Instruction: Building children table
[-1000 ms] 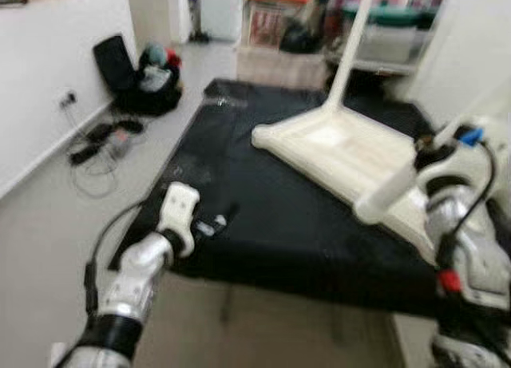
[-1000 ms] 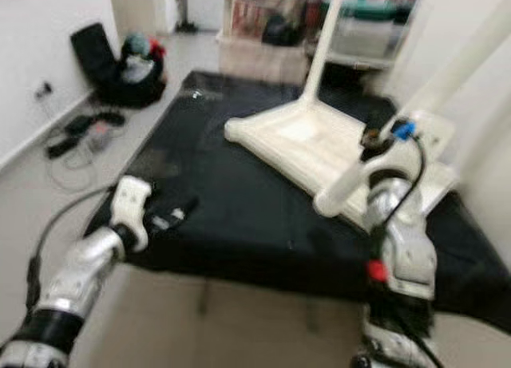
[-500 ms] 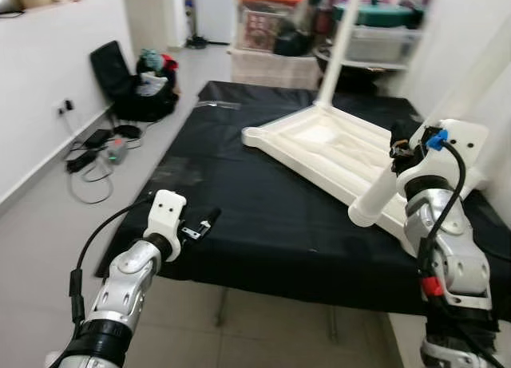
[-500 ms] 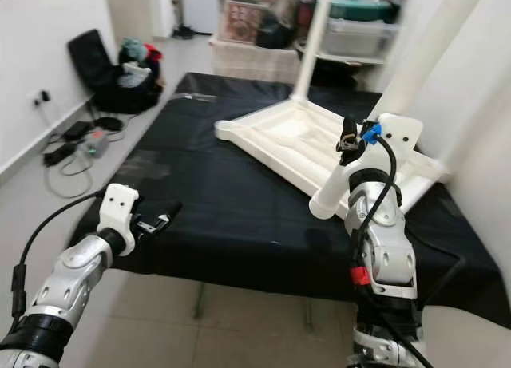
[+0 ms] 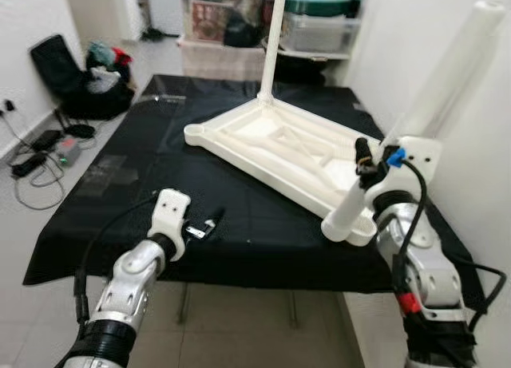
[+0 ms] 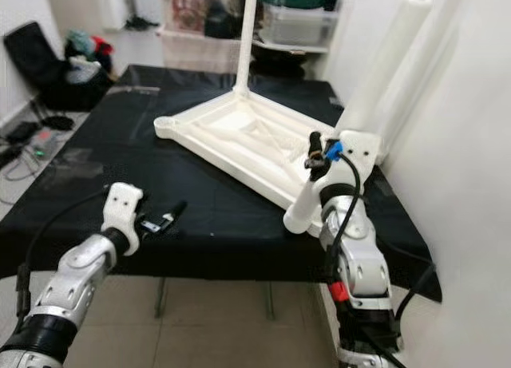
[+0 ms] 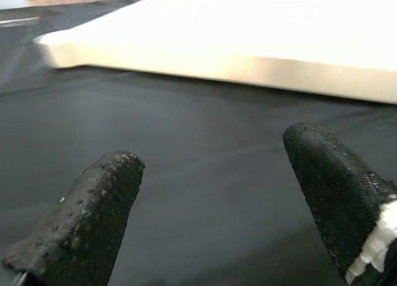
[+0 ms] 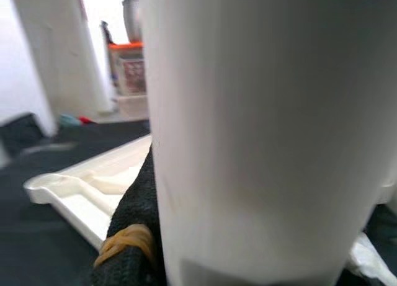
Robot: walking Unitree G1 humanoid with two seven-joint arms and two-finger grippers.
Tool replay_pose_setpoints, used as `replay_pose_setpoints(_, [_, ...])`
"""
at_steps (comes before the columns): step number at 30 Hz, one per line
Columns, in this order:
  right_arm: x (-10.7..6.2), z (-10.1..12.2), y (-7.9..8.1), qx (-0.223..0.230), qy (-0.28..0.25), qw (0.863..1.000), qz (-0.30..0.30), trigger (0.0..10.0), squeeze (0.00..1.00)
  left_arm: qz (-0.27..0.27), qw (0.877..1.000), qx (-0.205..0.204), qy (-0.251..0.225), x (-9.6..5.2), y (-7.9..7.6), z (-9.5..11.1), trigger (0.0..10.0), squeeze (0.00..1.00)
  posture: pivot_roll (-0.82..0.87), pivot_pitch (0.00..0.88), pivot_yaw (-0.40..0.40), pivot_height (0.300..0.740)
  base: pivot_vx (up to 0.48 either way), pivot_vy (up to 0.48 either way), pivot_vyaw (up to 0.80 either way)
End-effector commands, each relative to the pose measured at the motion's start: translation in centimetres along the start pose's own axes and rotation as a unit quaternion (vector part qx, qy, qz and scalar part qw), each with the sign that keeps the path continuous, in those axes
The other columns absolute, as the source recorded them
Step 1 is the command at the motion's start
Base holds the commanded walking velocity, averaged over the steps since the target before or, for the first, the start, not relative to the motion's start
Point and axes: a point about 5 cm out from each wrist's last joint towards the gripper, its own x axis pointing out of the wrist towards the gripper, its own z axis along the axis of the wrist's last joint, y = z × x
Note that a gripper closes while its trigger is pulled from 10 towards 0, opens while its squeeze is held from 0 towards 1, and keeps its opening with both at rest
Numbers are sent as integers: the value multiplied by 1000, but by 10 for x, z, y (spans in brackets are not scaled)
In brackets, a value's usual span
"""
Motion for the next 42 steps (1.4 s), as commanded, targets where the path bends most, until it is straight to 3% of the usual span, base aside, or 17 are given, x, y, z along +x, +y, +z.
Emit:
replay_pose_setpoints(1, [2,24,-19,8,-50,998,-38,10000,0,1,1000,-6,-4,-1,2,0,10000,0,35,0,-92,740,0,0,0])
replay_pose_setpoints(11, [11,43,-9,27,-82,996,-14,10000,0,20,1000,-7,-9,-1,8,3,10000,0,39,0,-92,740,0,0,0])
replay_pose_setpoints(21, [18,47,-1,35,-91,995,-6,10000,0,26,1000,-13,-13,-1,10,5,10000,0,39,0,-93,740,0,0,0])
replay_pose_setpoints(28, [20,44,2,25,-88,996,-3,10000,0,35,999,-25,-26,-1,13,9,10000,0,41,0,-96,740,0,0,0])
replay_pose_setpoints(42, [15,29,12,-3,-65,998,26,10000,0,48,997,-27,-57,-1,19,20,10000,0,42,0,-95,740,341,0,0])
